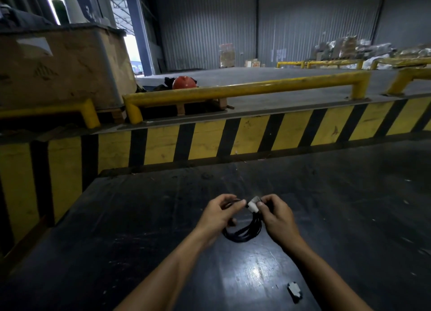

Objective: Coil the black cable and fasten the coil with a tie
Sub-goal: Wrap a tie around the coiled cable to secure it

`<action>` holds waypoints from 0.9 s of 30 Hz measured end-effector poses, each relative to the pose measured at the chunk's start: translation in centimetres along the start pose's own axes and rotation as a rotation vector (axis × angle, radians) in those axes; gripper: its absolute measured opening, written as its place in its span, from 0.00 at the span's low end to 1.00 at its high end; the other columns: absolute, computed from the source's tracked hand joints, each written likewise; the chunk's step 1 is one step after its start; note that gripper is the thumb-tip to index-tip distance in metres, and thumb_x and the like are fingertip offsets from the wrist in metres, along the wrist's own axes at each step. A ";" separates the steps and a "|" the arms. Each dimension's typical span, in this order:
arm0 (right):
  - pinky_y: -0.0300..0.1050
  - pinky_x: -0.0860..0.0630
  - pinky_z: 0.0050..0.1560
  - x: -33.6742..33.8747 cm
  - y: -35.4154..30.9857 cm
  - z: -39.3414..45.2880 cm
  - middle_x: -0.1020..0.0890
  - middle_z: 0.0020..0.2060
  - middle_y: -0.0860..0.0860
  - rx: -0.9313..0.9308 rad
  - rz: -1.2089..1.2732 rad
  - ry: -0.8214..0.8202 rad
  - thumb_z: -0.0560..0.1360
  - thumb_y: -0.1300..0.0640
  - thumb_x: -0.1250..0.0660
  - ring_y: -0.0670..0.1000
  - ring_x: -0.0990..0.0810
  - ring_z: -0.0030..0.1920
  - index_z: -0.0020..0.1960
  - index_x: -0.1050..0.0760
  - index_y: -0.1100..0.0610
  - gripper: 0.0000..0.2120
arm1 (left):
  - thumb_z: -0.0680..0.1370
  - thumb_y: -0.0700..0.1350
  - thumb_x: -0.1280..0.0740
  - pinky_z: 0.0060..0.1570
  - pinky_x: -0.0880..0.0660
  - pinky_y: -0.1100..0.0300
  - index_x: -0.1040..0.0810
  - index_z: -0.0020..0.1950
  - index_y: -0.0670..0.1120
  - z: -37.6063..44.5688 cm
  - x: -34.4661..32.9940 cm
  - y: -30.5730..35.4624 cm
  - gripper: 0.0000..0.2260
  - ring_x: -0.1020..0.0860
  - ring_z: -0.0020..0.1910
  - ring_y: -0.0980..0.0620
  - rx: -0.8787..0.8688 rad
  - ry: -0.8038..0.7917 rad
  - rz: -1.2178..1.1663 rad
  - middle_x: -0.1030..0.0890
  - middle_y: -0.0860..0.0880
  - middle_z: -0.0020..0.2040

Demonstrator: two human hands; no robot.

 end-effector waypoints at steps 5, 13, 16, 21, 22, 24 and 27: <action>0.45 0.28 0.34 0.0 5.7 -1.6 0.23 0.34 0.54 -0.286 0.267 0.017 0.76 0.64 0.36 0.50 0.26 0.32 0.46 0.25 0.61 0.01 | 0.71 0.38 0.28 0.35 0.29 0.60 0.21 0.48 0.45 -1.4 -0.2 -5.9 0.07 0.21 0.37 0.52 0.245 -0.032 -0.179 0.19 0.48 0.37; 0.49 0.26 0.55 2.4 19.8 -5.6 0.19 0.52 0.60 -0.619 -0.403 -0.252 0.73 0.59 0.32 0.59 0.20 0.53 0.60 0.27 0.63 0.17 | 0.71 0.36 0.27 0.36 0.23 0.57 0.24 0.55 0.42 -2.8 1.2 -9.9 0.15 0.21 0.34 0.51 0.333 0.137 -0.190 0.19 0.45 0.47; 0.45 0.30 0.59 3.1 22.4 -7.8 0.25 0.63 0.63 -0.635 -0.580 -0.377 0.74 0.56 0.33 0.60 0.24 0.61 0.62 0.28 0.65 0.19 | 0.69 0.38 0.25 0.41 0.21 0.55 0.23 0.54 0.41 -3.0 2.0 -10.1 0.16 0.19 0.39 0.48 0.303 0.143 -0.179 0.19 0.44 0.50; 0.44 0.33 0.61 1.5 25.0 -9.1 0.27 0.32 0.58 -0.559 -0.574 -0.400 0.75 0.53 0.37 0.66 0.33 0.67 0.27 0.35 0.52 0.19 | 0.70 0.39 0.26 0.36 0.23 0.60 0.24 0.62 0.47 -3.4 2.2 -10.5 0.21 0.19 0.32 0.51 0.277 0.113 -0.141 0.18 0.43 0.49; 0.40 0.37 0.65 1.1 25.3 -9.1 0.31 0.26 0.55 -0.530 -0.564 -0.416 0.75 0.50 0.39 0.67 0.32 0.66 0.25 0.39 0.52 0.21 | 0.70 0.38 0.26 0.35 0.23 0.61 0.23 0.61 0.48 -3.4 2.2 -10.6 0.20 0.20 0.31 0.52 0.276 0.116 -0.145 0.18 0.43 0.49; 0.39 0.36 0.64 0.6 24.7 -9.4 0.29 0.24 0.53 -0.482 -0.630 -0.483 0.76 0.48 0.40 0.66 0.23 0.56 0.25 0.42 0.52 0.23 | 0.71 0.36 0.28 0.35 0.23 0.61 0.21 0.58 0.48 -3.4 2.1 -10.5 0.17 0.21 0.32 0.52 0.270 0.122 -0.154 0.17 0.44 0.48; 0.44 0.33 0.38 0.6 23.4 -9.4 0.28 0.22 0.49 -0.534 -0.606 -0.477 0.75 0.48 0.35 0.56 0.18 0.40 0.24 0.38 0.54 0.25 | 0.73 0.35 0.30 0.35 0.24 0.63 0.17 0.47 0.46 -3.2 2.2 -10.2 0.08 0.22 0.37 0.52 0.250 0.125 -0.129 0.17 0.44 0.44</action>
Point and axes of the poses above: each hand's wrist, its own z-axis towards the middle knuckle, its own x-axis out of the back of the hand, y = z × x, the point moved 6 cm from there along z, towards the middle knuckle
